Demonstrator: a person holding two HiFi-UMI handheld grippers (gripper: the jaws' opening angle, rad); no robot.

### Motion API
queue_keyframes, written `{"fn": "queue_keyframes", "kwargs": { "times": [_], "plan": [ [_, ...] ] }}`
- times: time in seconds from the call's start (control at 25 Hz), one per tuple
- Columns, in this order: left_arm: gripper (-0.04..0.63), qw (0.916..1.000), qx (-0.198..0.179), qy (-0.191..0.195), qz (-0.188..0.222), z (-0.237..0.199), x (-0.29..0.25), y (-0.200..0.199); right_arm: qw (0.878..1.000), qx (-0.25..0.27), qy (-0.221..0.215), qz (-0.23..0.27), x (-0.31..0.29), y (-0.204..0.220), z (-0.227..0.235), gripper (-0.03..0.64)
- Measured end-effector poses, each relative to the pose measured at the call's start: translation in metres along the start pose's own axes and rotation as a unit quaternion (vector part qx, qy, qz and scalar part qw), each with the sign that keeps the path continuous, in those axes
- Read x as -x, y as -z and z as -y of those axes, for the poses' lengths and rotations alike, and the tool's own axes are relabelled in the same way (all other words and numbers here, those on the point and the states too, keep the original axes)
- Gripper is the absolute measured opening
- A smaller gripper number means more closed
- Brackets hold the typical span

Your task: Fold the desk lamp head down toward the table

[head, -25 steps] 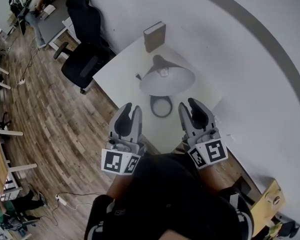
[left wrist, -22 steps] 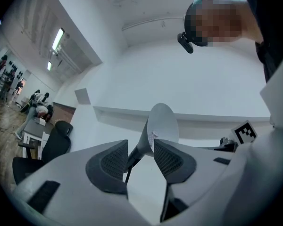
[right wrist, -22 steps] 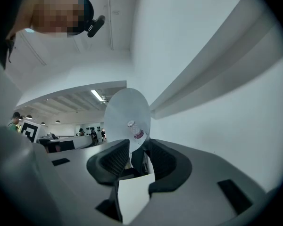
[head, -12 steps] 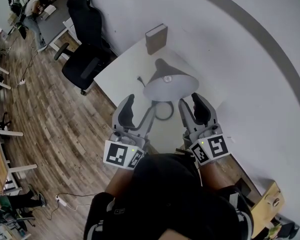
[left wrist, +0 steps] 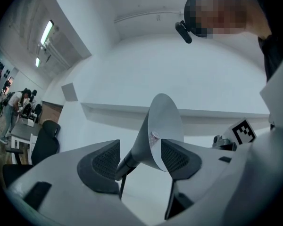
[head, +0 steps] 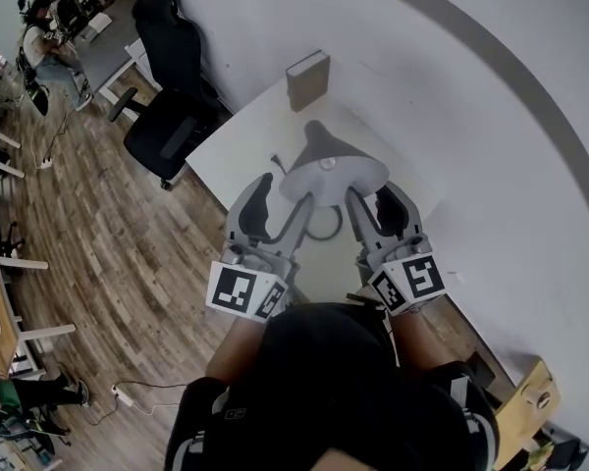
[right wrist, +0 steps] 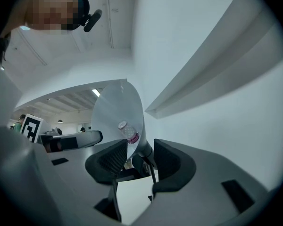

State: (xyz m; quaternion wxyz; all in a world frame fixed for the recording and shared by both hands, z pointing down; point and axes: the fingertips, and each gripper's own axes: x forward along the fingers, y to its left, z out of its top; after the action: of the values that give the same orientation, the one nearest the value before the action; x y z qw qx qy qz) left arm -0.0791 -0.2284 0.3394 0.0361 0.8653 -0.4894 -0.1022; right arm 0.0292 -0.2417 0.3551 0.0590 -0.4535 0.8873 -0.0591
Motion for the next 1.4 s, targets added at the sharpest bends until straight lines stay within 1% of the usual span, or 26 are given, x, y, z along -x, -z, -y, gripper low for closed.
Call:
{"fn": "queue_keyframes", "kwargs": {
  "times": [0.08, 0.2, 0.36, 0.48, 0.68, 1.0, 1.28, 1.4],
  "plan": [
    [0.262, 1.0000, 0.000, -0.001, -0.004, -0.001, -0.004, 0.001, 1.000, -0.001, -0.003, -0.001, -0.003, 0.000, 0.000, 0.178],
    [0.227, 0.9999, 0.001, -0.003, -0.012, -0.003, -0.008, 0.003, 1.000, -0.002, -0.006, -0.001, -0.006, -0.002, 0.000, 0.169],
    [0.196, 0.9999, 0.003, 0.008, -0.015, 0.001, -0.009, 0.005, 1.000, -0.004, -0.012, 0.000, -0.007, -0.002, 0.000, 0.161],
    [0.162, 0.9997, 0.000, 0.016, -0.016, 0.005, -0.010, 0.006, 1.000, -0.006, -0.019, 0.003, -0.007, -0.002, -0.002, 0.147],
    [0.106, 0.9995, 0.003, 0.024, -0.022, 0.012, -0.006, 0.014, 1.000, -0.008, -0.020, -0.004, -0.002, 0.007, -0.004, 0.133],
    [0.089, 0.9990, 0.018, 0.026, -0.032, 0.015, 0.003, 0.028, 1.000, -0.010, -0.019, -0.018, 0.004, 0.021, -0.006, 0.126],
    [0.086, 0.9990, 0.018, 0.023, -0.033, 0.014, 0.005, 0.034, 1.000, -0.008, -0.017, -0.019, 0.004, 0.028, -0.009, 0.094],
    [0.086, 0.9991, 0.015, 0.021, -0.034, 0.015, 0.007, 0.038, 1.000, -0.007, -0.015, -0.021, 0.006, 0.032, -0.009, 0.091]
  ]
}}
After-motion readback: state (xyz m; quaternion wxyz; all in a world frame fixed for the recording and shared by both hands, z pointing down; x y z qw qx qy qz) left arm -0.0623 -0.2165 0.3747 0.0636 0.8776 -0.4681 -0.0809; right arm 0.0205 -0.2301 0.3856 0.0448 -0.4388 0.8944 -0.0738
